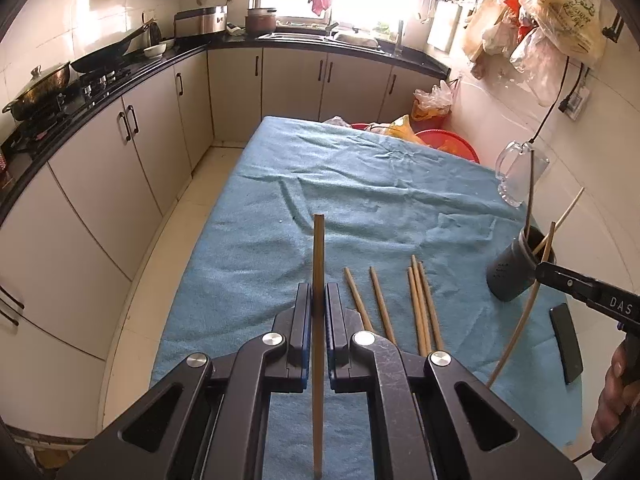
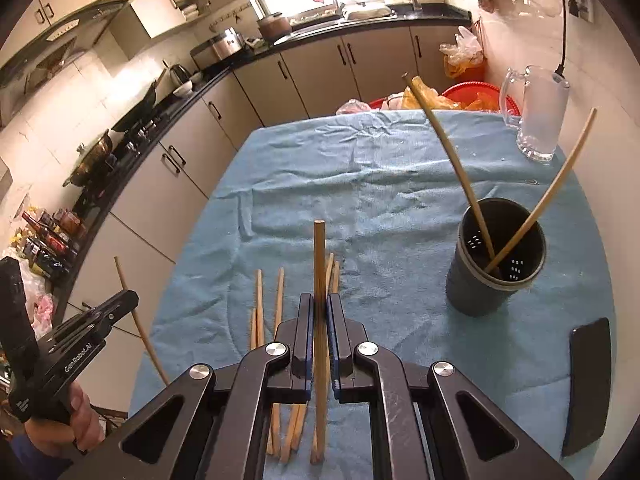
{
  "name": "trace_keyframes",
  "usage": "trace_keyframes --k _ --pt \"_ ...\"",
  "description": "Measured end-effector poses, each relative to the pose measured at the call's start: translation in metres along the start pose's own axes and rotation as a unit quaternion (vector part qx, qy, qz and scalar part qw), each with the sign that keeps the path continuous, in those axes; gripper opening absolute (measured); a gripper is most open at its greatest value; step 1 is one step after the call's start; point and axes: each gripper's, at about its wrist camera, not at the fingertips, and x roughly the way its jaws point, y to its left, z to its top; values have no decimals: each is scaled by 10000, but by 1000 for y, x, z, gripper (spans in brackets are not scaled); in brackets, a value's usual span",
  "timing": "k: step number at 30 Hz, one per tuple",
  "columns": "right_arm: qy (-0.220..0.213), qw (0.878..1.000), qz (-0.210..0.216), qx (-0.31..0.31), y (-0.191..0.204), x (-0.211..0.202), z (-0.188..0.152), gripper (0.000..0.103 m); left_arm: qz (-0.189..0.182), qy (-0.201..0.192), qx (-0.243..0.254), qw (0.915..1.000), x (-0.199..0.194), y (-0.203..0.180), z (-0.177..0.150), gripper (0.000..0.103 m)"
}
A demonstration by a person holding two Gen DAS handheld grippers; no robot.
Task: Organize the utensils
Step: 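Lift both chopsticks upright and carry them toward the black cup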
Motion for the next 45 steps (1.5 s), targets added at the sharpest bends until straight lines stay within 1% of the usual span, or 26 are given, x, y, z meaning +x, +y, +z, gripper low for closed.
trace_keyframes --k 8,15,32,45 --pt "-229 9997 -12 14 -2 -22 -9 7 -100 -153 75 9998 -16 -2 4 6" --pt "-360 9993 -6 65 -4 -35 -15 7 -111 -229 115 9996 -24 -4 6 6" --pt "-702 9973 10 221 -8 -60 -14 7 -175 -332 226 9990 -35 -11 11 6" --pt "-931 9950 44 347 -16 -79 -11 7 -258 -475 343 9979 -49 -21 24 6"
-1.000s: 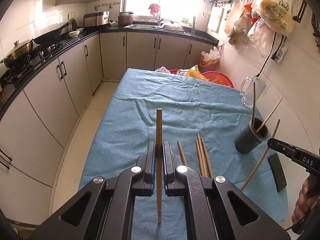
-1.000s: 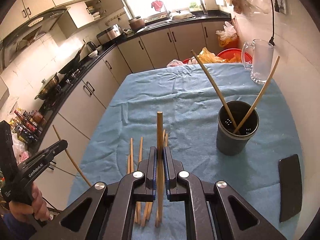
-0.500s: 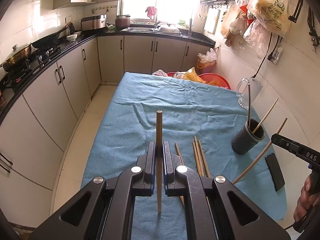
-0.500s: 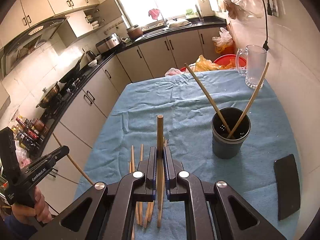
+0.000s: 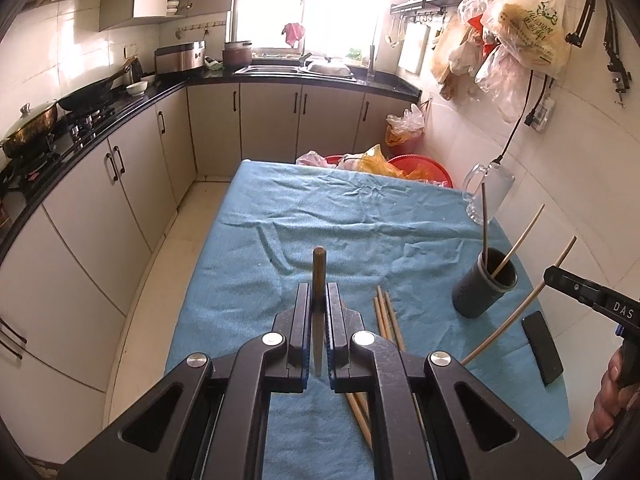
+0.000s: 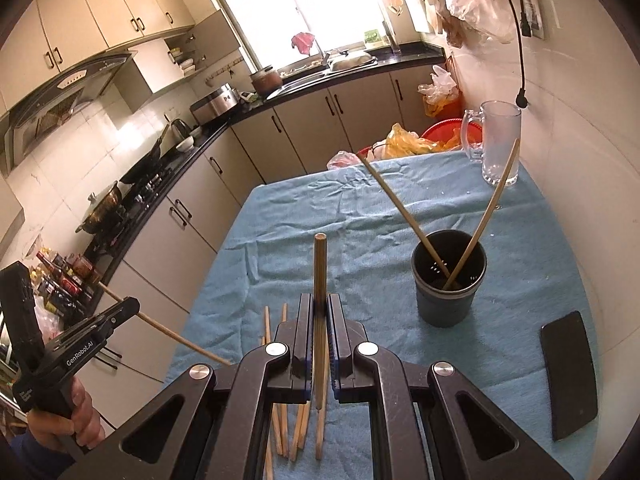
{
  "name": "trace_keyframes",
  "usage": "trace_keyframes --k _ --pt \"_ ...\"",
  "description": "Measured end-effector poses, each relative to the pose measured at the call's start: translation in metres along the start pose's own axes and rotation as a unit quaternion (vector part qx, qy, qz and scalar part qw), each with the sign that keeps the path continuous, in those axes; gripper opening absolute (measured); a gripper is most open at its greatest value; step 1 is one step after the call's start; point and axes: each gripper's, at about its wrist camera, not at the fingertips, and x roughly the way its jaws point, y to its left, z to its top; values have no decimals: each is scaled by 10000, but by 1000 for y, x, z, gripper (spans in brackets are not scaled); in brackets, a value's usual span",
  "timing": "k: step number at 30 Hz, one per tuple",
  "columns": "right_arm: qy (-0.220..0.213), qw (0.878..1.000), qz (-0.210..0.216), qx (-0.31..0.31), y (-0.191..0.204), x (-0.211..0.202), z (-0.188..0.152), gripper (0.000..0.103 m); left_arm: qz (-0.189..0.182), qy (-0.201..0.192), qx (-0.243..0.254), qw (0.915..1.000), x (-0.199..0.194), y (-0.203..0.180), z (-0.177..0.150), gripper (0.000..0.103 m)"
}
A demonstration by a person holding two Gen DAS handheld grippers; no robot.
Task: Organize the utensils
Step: 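Lift both chopsticks upright and carry them toward the black cup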
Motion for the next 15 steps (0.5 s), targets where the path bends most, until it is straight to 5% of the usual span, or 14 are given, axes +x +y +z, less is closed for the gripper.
trace_keyframes --k 15 --pt "-699 9951 -247 660 -56 -74 29 7 -604 -289 375 9970 -23 -55 55 6"
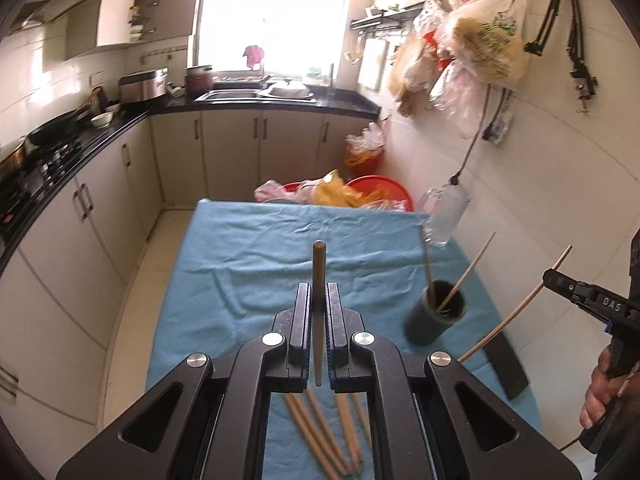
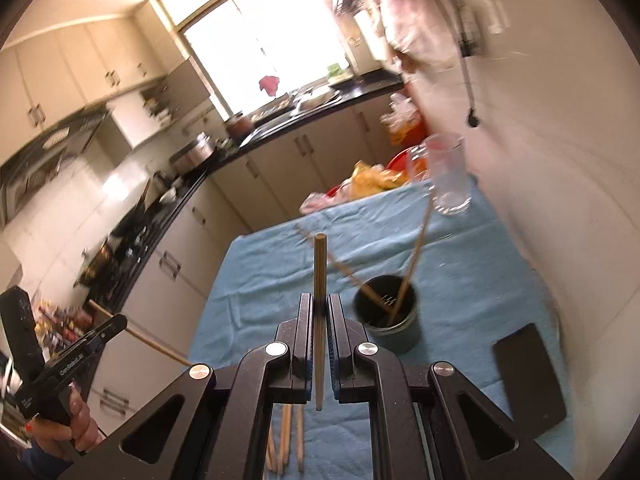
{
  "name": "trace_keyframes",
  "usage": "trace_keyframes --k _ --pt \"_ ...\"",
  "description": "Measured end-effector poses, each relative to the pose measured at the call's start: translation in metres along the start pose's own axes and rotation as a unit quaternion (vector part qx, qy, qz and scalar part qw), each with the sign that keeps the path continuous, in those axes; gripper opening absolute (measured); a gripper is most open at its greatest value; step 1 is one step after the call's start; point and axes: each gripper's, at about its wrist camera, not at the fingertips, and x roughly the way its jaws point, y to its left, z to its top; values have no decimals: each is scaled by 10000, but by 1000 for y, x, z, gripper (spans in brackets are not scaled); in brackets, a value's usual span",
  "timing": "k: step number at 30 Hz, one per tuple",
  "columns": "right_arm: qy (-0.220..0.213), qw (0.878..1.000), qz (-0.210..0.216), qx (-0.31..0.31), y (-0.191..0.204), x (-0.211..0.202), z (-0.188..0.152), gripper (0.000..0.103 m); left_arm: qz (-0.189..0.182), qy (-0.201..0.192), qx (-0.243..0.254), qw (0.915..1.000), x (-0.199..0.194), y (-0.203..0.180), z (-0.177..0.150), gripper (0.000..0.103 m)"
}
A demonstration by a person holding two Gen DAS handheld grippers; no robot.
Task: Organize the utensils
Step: 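Lift both chopsticks upright and carry them toward the black cup, then lower both chopsticks into the black cup and open both grippers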
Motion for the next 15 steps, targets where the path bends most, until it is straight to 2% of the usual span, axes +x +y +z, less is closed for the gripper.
trace_keyframes --k 9,15 --pt "-509 9979 -175 356 -39 -41 36 7 -511 -266 335 9978 -7 -58 53 6" --pt "-737 9960 -190 469 -54 -53 61 7 -858 -330 465 9947 -4 -97 78 6"
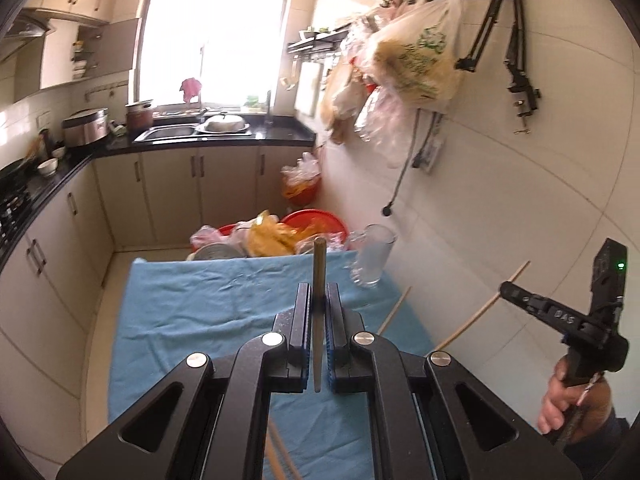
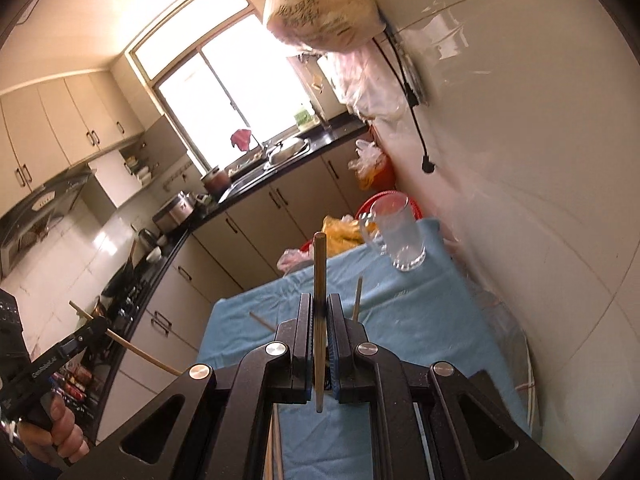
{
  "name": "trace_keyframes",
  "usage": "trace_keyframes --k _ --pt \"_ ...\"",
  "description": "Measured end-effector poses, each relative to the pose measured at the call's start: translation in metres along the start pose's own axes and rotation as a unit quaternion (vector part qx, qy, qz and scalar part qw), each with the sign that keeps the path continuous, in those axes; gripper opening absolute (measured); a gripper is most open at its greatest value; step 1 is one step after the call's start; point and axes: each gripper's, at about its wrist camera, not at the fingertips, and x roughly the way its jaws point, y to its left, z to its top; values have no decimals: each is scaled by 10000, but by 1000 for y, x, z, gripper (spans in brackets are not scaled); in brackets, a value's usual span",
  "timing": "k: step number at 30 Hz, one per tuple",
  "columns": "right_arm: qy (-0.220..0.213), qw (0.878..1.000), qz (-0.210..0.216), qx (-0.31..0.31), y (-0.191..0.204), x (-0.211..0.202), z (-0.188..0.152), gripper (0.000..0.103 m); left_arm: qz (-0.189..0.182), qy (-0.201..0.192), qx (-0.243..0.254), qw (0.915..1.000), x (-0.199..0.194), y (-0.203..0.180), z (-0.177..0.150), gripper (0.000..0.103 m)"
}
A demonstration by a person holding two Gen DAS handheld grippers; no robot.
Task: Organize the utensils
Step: 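Lower both chopsticks into the black cup and open both grippers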
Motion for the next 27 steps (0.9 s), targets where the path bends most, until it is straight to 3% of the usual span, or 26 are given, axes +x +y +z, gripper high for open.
trace_keyframes --k 8,13,27 --pt "-25 9999 -74 148 -19 22 19 7 -242 107 25 9996 39 -31 9 6" --pt "191 9995 -147 224 -32 54 17 7 -231 274 -32 9994 74 -41 3 6" --pt "929 9952 -147 266 -49 124 -5 7 -26 976 -251 9949 143 -29 -32 6"
